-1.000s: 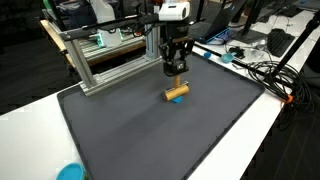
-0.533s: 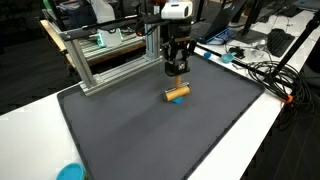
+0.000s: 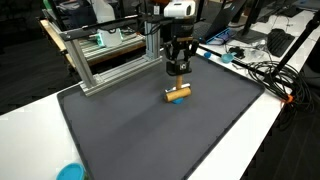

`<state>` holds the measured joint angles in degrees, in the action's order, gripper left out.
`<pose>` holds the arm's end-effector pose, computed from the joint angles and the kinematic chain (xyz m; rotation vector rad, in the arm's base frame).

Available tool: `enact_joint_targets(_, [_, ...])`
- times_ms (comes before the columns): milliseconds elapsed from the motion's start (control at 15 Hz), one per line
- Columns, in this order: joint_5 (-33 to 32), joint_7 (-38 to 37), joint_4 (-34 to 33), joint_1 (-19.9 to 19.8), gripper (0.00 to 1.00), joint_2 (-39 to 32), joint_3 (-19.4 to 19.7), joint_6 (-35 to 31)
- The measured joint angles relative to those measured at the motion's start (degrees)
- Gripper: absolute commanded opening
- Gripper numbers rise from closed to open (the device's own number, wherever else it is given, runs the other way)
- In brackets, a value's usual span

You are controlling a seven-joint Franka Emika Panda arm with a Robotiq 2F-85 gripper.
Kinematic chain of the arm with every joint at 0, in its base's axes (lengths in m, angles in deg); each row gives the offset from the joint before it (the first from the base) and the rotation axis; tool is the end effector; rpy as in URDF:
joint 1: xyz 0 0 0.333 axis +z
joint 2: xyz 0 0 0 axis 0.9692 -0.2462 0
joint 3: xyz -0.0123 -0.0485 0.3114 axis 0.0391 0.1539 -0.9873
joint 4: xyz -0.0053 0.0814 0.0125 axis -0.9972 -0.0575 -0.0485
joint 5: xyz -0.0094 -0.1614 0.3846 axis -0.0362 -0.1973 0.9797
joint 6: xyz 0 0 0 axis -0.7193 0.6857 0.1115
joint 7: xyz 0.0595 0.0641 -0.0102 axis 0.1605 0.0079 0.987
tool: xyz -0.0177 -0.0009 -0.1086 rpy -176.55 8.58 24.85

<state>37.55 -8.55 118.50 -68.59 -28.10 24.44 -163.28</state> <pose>0.6372 0.0100 0.2858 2.9777 -0.5698 0.3676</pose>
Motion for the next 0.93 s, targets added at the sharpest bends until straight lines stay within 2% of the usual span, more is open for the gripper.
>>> enact_joint_targets(467, [2.41,-0.01,-2.01,-2.45,0.22,-3.91,1.0,-7.23])
enact_joint_targets(733, [6.19,9.04,-1.49,-4.36,0.22,-1.03,-0.28,-7.33])
enact_joint_targets(933, [6.41,17.39,-0.1,-4.9,0.22,6.56,-2.16,-1.49])
